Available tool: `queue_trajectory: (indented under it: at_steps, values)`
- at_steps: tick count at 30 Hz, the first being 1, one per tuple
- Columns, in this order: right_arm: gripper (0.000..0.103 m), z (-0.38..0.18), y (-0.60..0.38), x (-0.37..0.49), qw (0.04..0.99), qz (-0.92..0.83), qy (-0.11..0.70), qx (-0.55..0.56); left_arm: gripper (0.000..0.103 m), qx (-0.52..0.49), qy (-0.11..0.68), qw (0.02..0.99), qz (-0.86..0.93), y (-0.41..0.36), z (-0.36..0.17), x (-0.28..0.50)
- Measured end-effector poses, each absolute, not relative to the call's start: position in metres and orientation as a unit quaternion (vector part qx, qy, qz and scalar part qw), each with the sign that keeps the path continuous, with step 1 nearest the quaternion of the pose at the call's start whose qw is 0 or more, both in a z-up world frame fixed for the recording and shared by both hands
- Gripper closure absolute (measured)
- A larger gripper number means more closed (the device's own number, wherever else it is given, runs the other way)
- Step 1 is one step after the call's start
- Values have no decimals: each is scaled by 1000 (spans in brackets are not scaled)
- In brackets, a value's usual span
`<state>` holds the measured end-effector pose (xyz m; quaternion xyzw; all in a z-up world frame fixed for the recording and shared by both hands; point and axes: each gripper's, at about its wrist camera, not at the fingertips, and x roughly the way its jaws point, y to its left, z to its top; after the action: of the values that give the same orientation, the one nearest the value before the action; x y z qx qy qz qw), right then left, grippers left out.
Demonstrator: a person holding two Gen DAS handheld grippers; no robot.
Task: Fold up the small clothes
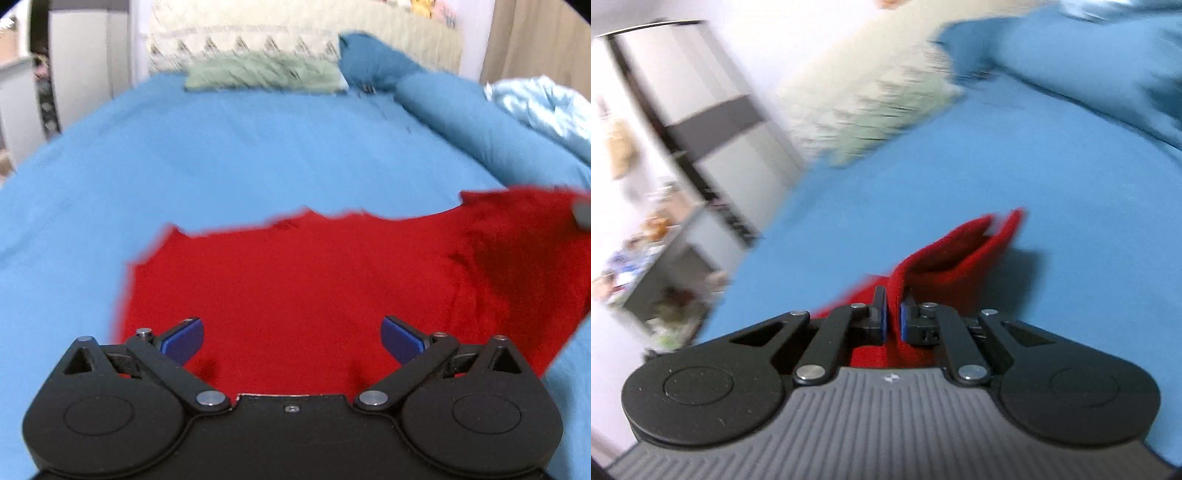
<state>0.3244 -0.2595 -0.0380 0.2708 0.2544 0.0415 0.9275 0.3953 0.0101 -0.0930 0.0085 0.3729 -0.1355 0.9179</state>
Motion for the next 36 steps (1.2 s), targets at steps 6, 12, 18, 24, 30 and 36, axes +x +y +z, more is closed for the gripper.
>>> queue_trajectory:
  at_steps: [6, 12, 18, 24, 30, 36]
  values:
    - [81, -24, -116, 384, 905, 241, 289, 200, 0, 14, 365, 927, -86, 103, -80, 349]
    - [81, -124, 5, 437, 843, 288, 443, 99, 0, 3, 402, 913, -63, 149, -124, 318]
    - [56, -136, 19, 437, 840, 289, 453, 75, 0, -36, 404, 910, -89, 160, -139, 303]
    - [19, -91, -32, 401, 888, 264, 364, 94, 0, -60, 385, 913, -123, 151, -133, 306]
    - [14, -109, -86, 319, 946, 126, 297, 25, 0, -96, 383, 911, -121, 145, -136, 312]
    - [16, -167, -92, 281, 949, 58, 309, -5, 0, -97, 379, 913, -116, 134, -134, 315]
